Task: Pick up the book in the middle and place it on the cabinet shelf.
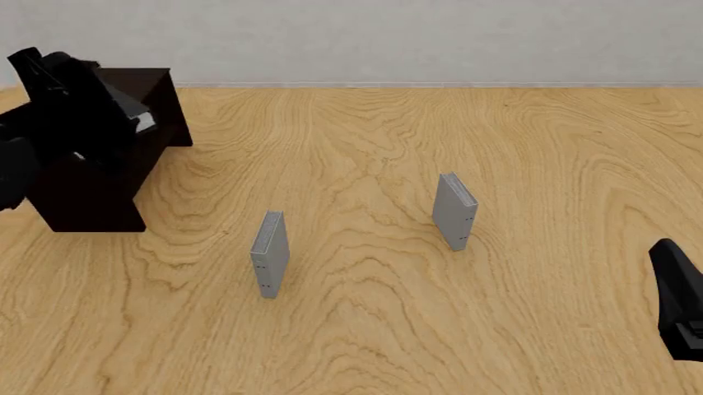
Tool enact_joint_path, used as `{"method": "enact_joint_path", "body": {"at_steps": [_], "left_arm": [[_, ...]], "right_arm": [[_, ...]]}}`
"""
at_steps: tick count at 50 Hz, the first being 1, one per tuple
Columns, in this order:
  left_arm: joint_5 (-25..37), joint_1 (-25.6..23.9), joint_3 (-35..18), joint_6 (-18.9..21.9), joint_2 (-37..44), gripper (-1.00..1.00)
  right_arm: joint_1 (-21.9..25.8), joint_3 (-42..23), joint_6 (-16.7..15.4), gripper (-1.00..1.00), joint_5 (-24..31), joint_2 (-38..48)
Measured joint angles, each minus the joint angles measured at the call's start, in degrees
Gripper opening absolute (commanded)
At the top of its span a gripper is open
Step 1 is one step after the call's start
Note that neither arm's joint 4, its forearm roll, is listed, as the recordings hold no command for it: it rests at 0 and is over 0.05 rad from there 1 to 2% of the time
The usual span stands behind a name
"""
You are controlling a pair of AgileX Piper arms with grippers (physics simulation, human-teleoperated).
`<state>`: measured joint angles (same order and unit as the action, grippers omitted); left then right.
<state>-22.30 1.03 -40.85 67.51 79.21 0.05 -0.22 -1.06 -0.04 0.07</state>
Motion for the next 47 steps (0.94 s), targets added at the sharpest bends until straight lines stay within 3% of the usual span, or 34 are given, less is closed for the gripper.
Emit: {"method": "enact_joint_path", "body": {"at_steps": [20, 47], "left_arm": [[4.9, -5.9, 2.7, -0.2, -10.7, 1.00], [7.3, -11.2, 5.6, -1.5, -17.8, 1.00]], "right_arm": [[0.0, 0.0, 0.0, 1.00, 0.0, 0.0], [0.0, 0.0, 0.0, 1.00, 0.0, 0.0]]}}
